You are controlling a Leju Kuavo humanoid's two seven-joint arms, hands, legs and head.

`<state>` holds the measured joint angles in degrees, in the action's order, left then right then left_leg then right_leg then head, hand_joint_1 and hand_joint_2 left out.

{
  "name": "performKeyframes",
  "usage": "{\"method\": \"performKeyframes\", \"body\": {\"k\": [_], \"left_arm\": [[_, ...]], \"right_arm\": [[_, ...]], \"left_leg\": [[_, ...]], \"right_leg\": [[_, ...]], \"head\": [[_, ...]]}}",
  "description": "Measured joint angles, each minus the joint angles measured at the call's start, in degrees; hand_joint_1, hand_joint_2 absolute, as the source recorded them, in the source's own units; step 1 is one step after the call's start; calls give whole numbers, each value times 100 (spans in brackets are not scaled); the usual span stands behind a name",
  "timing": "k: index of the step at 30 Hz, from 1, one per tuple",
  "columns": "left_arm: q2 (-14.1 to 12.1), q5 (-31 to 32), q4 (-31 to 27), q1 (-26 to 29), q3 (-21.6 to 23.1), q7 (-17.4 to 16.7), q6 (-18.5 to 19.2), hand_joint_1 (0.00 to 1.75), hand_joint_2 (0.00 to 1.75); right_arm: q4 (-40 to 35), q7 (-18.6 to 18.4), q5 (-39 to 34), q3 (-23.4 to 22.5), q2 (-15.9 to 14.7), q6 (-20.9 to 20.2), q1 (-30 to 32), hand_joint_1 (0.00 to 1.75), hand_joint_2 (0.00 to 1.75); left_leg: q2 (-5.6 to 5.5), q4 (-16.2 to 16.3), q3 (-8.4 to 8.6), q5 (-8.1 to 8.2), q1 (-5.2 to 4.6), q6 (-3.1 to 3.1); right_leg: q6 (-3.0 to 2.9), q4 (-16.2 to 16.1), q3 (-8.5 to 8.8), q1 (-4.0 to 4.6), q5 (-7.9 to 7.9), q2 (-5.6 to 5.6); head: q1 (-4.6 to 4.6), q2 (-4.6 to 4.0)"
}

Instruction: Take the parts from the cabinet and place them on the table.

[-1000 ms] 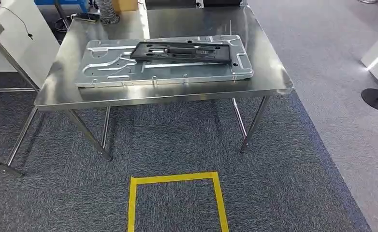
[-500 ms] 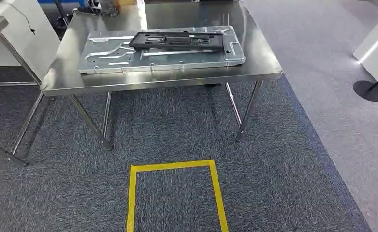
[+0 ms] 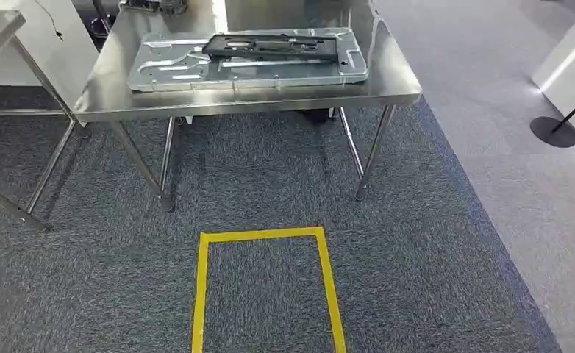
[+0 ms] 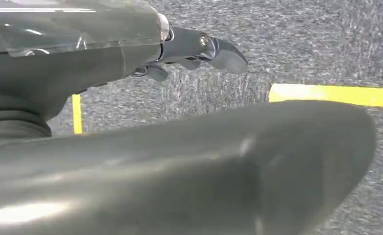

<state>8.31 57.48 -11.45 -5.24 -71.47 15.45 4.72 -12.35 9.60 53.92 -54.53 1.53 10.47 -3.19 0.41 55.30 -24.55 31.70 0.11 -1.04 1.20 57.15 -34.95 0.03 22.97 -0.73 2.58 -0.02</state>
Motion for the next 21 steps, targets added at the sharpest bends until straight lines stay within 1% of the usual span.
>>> {"method": "performKeyframes", "body": {"k": [1, 2, 3, 4, 5, 6, 7, 8, 9, 10, 11, 12, 13, 15, 16, 17, 18, 19, 20, 21], "left_arm": [[2, -4, 0, 26, -2, -56, -24, 0, 0], [15, -15, 0, 29, -2, -131, -55, 0, 0], [9, -22, 0, 27, -4, -179, -87, 0, 0], [4, -26, 0, 25, -7, -201, -96, 0, 0], [4, -35, 0, 28, -9, -207, -98, 0, 0], [4, -37, 0, 30, -11, -212, -96, 0, 0], [4, -35, 0, 36, -11, -223, -94, 0, 0], [4, -35, 0, 40, -11, -227, -92, 0, 0], [6, -35, 0, 40, -11, -229, -85, 0, 0], [9, -33, 0, 37, -11, -234, -81, 0, 0], [9, -33, 0, 33, -11, -231, -79, 0, 0], [9, -33, 0, 27, -11, -231, -76, 0, 0], [9, -33, 0, 25, -11, -232, -76, 0, 0], [9, -33, 0, 22, -11, -231, -76, 0, 0], [9, -33, 0, 23, -11, -231, -74, 0, 0], [9, -31, 0, 21, -11, -225, -74, 0, 0], [9, -31, 0, 20, -11, -225, -70, 0, 175], [9, -26, 0, 21, -11, -227, -70, 0, 175], [11, -24, 0, 21, -9, -225, -68, 0, 175], [13, -24, 0, 23, -9, -227, -68, 0, 175]], "right_arm": [[0, -8, -4, 0, -4, -30, 5, 0, 0], [2, -37, -4, 0, -9, -37, 11, 0, 0], [7, -61, -4, 0, 0, -66, 25, 0, 0], [13, -87, -13, 0, 2, -89, 30, 0, 0], [15, -118, -26, 0, 2, -116, 29, 0, 0], [15, -151, -28, 0, 2, -131, 30, 0, 0], [15, -177, -26, 0, 0, -161, 32, 0, 0], [17, -192, -24, 0, 0, -195, 33, 0, 175], [20, -249, -7, 0, 0, -232, 31, 0, 175], [20, -293, 13, 0, -2, -234, 29, 0, 175], [20, -328, 33, 0, -7, -234, 25, 0, 175], [20, -345, 53, 0, -9, -234, 16, 0, 175], [20, -350, 55, 0, -9, -236, 15, 0, 175], [22, -394, 55, 0, -13, -236, 35, 0, 175], [22, -472, 57, 0, -15, -236, 37, 0, 175], [22, -523, 59, 0, -15, -236, 32, 0, 175], [22, -583, 74, 0, -15, -236, 32, 0, 175], [24, -640, 94, 0, -15, -236, 34, 0, 175], [26, -693, 116, 0, -15, -236, 32, 0, 0], [26, -724, 120, 0, -15, -238, 29, 0, 0]], "left_leg": [[16, -42, -20, -64, 27, -58], [38, -43, -52, -117, 39, -101], [42, -40, -111, -159, 39, -143], [44, -38, -170, -206, 28, -153], [44, -32, -231, -250, 14, -156], [44, -26, -285, -284, 5, -153], [43, -15, -329, -313, 2, -150], [43, -2, -354, -334, 2, -140], [41, 17, -375, -343, 3, -129], [40, 40, -382, -348, 3, -120], [41, 63, -387, -352, 2, -109], [42, 112, -423, -342, -52, -70], [45, 112, -450, -359, -40, -40], [46, 90, -460, -388, -24, 11], [46, 100, -452, -356, -46, -19], [45, 61, -467, -419, -51, -192], [46, 63, -471, -404, -44, -137], [46, 59, -469, -427, -27, -32], [45, 59, -475, -427, -21, -13], [44, 58, -479, -431, -17, -6]], "right_leg": [[38, 6, -9, 10, -26, 4], [62, 131, -68, -29, 121, 33], [89, 460, -201, -36, 414, 42], [125, 948, -391, -51, 721, 46], [152, 1459, -575, -59, 975, 49], [168, 1800, -674, -67, 1110, 48], [172, 1867, -642, -75, 1108, 48], [171, 1680, -481, -77, 1003, 48], [160, 1196, -150, -77, 792, 47], [135, 558, 246, -78, 564, 46], [98, 77, 549, -75, 456, 46], [52, -109, 605, -31, 540, 41], [10, -81, 568, -30, 514, 44], [-38, -86, 537, -13, 498, 47], [-35, -153, 561, -48, 459, 53], [-22, -157, 554, -38, 444, 53], [-44, -156, 543, -21, 436, 50], [-65, -145, 538, -14, 441, 49], [-70, -128, 524, -8, 440, 46], [-81, -121, 518, -4, 441, 46]], "head": [[0, 2], [-2, 2], [0, 0], [0, 2], [0, 0], [0, 2], [0, 0], [0, 0], [0, 0], [0, 2], [0, 2], [0, 2], [0, 0], [0, 2], [0, 0], [0, 0], [0, 2], [0, 2], [0, 2], [0, 2]]}}
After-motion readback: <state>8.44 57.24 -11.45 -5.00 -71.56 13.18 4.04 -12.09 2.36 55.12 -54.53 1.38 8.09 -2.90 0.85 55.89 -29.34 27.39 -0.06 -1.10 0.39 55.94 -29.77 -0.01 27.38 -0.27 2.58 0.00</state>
